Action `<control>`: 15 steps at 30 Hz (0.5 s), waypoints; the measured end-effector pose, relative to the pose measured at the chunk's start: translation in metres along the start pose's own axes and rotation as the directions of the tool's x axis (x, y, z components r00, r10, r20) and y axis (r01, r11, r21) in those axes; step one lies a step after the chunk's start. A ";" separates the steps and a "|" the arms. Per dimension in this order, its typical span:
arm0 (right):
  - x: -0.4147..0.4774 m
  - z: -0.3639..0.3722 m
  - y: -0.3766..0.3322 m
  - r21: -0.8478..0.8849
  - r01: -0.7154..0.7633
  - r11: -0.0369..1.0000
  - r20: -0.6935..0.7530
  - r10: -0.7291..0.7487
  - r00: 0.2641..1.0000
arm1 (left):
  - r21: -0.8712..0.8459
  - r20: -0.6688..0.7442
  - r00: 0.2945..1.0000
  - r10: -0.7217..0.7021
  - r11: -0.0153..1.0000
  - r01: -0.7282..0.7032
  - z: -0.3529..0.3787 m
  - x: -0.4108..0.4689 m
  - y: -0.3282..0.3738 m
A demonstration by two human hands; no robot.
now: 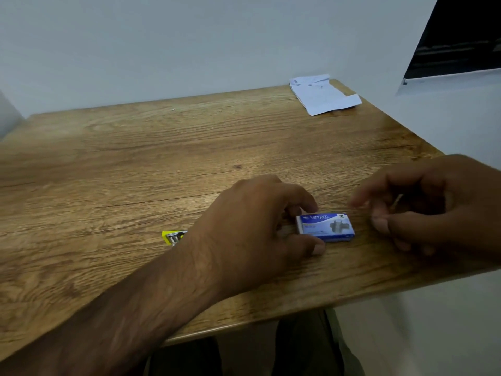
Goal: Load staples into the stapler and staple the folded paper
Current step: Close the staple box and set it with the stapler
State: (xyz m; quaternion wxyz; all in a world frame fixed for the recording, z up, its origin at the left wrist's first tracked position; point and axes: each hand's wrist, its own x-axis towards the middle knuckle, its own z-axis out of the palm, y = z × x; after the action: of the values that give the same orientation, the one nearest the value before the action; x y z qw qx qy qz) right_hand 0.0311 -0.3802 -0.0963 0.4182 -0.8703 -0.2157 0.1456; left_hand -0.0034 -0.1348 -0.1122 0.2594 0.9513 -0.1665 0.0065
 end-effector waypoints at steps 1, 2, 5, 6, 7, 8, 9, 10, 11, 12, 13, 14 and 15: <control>0.000 0.002 -0.004 -0.061 0.033 0.998 -0.037 -0.035 0.999 | -0.010 0.004 1.000 -0.001 1.000 0.001 -0.001 0.000 -0.001; -0.001 0.005 -0.008 -0.123 0.060 0.991 -0.047 -0.067 0.997 | -0.024 0.002 1.000 -0.004 1.000 0.004 -0.002 0.000 -0.002; 0.002 0.017 -0.022 -0.235 0.090 0.968 -0.003 -0.093 0.996 | -0.072 -0.033 0.999 -0.017 0.997 0.015 -0.002 -0.002 -0.003; 0.002 0.022 -0.024 -0.282 0.081 0.956 -0.001 -0.085 0.996 | -0.078 -0.049 0.999 -0.013 0.997 0.009 -0.001 -0.002 -0.003; 0.003 0.026 -0.025 -0.340 0.069 0.938 -0.011 -0.078 0.997 | -0.083 -0.065 0.998 -0.009 0.997 0.004 0.000 -0.003 -0.002; 0.004 0.030 -0.025 -0.395 0.056 0.917 -0.028 -0.074 0.997 | -0.089 -0.079 0.997 -0.011 0.996 0.004 0.001 -0.003 -0.002; 0.005 0.033 -0.025 -0.440 0.046 0.897 -0.045 -0.073 0.996 | -0.099 -0.091 0.996 -0.016 0.995 0.006 0.001 -0.003 -0.002; 0.005 0.036 -0.026 -0.479 0.039 0.877 -0.056 -0.075 0.996 | -0.109 -0.103 0.995 -0.020 0.994 0.008 0.001 -0.004 -0.002; 0.005 0.039 -0.027 -0.517 0.036 0.855 -0.063 -0.080 0.995 | -0.114 -0.113 0.993 -0.019 0.993 0.006 0.001 -0.004 -0.002; 0.005 0.041 -0.029 -0.555 0.035 0.831 -0.069 -0.088 0.994 | -0.113 -0.119 0.993 -0.015 0.994 0.002 0.001 -0.004 -0.002; 0.005 0.043 -0.031 -0.595 0.037 0.803 -0.071 -0.098 0.993 | -0.113 -0.122 0.992 -0.012 0.994 -0.002 0.001 -0.004 -0.002; 0.005 0.045 -0.032 -0.633 0.036 0.773 -0.072 -0.105 0.992 | -0.114 -0.122 0.992 -0.012 0.993 -0.002 0.001 -0.004 -0.002; 0.005 0.046 -0.033 -0.661 0.032 0.749 -0.074 -0.107 0.992 | -0.115 -0.120 0.993 -0.013 0.993 -0.001 0.001 -0.004 -0.002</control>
State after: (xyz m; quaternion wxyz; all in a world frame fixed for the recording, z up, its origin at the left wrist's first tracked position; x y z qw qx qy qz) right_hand 0.0068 -0.3287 -0.0988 0.1012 -0.9596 -0.2627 -0.0020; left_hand -0.0062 -0.1325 -0.1144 0.3235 0.9331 -0.1475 0.0535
